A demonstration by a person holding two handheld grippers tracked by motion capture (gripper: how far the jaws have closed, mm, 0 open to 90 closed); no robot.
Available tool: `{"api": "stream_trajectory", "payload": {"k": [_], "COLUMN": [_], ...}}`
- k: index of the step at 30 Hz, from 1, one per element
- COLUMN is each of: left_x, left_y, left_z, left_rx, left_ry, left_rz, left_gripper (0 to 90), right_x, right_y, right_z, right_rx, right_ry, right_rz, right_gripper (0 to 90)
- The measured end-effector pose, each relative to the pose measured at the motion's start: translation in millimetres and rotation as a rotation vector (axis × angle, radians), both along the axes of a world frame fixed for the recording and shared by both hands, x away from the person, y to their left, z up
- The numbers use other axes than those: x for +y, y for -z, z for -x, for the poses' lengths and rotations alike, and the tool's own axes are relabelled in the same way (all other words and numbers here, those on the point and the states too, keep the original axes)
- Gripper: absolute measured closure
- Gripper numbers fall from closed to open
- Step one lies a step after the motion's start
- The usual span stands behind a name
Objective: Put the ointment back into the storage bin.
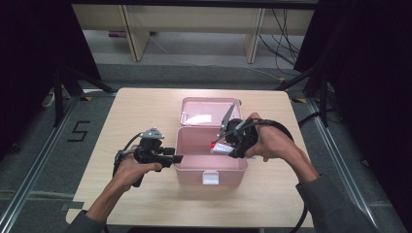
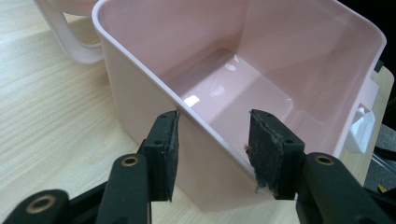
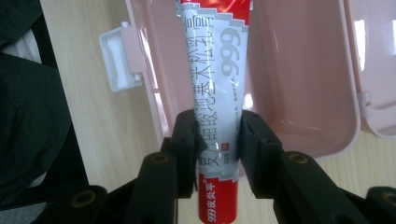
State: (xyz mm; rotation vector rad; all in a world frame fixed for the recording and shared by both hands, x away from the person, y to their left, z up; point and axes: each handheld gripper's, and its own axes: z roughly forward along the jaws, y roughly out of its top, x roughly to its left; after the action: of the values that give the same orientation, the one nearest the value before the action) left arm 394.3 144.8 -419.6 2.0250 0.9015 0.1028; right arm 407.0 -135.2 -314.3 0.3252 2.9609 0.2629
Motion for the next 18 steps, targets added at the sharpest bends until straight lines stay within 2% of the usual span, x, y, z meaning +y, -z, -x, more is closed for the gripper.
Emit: {"api": "stream_trajectory", "payload": {"k": [1, 2, 3, 5, 7, 13, 14, 15, 17, 18], "left_x": [0.0, 0.1, 0.1, 0.0, 0.1, 0.1, 0.2, 0.2, 0.0, 0.0], "left_y": [0.0, 0.0, 0.1, 0.1, 0.0, 0.1, 0.1, 0.2, 0.1, 0.1], "left_z": [0.0, 0.0, 0.1, 0.0, 0.1, 0.0, 0.1, 0.0, 0.0, 0.0], "left_rx": [0.000, 0.000, 0.000, 0.000, 0.000, 0.000, 0.000, -0.001, 0.000, 0.000], "left_ry": [0.000, 0.000, 0.000, 0.000, 0.000, 0.001, 0.002, 0.001, 0.001, 0.001], "left_rz": [-0.001, 0.000, 0.000, 0.001, 0.000, 0.000, 0.000, 0.001, 0.000, 0.000], "left_gripper": [53.0, 53.0, 53.0, 53.0, 53.0, 52.9, 52.9, 52.9, 52.9, 52.9], "right_x": [2.0, 4.2, 6.2, 11.6, 14.9, 22.9, 24.9, 27.5, 28.1, 28.1], "right_y": [0.7, 1.4, 2.9, 4.8, 7.7, 15.2, 18.7, 20.3, 23.5, 23.5], "right_z": [-0.8, 0.8, -0.8, 0.3, -2.6, -1.9, -4.0, -1.7, -4.8, -4.8], "right_rx": [-0.002, 0.012, 0.006, 0.022, 0.018, 0.032, 0.028, 0.042, 0.031, 0.031], "right_ry": [-0.008, 0.022, -0.002, 0.016, -0.017, -0.020, -0.055, -0.020, -0.054, -0.054], "right_rz": [0.000, -0.002, -0.003, 0.005, 0.000, 0.016, 0.017, 0.032, 0.031, 0.031], "right_gripper": [69.4, 69.4, 69.4, 69.4, 69.4, 69.4, 69.4, 69.4, 69.3, 69.3]}}
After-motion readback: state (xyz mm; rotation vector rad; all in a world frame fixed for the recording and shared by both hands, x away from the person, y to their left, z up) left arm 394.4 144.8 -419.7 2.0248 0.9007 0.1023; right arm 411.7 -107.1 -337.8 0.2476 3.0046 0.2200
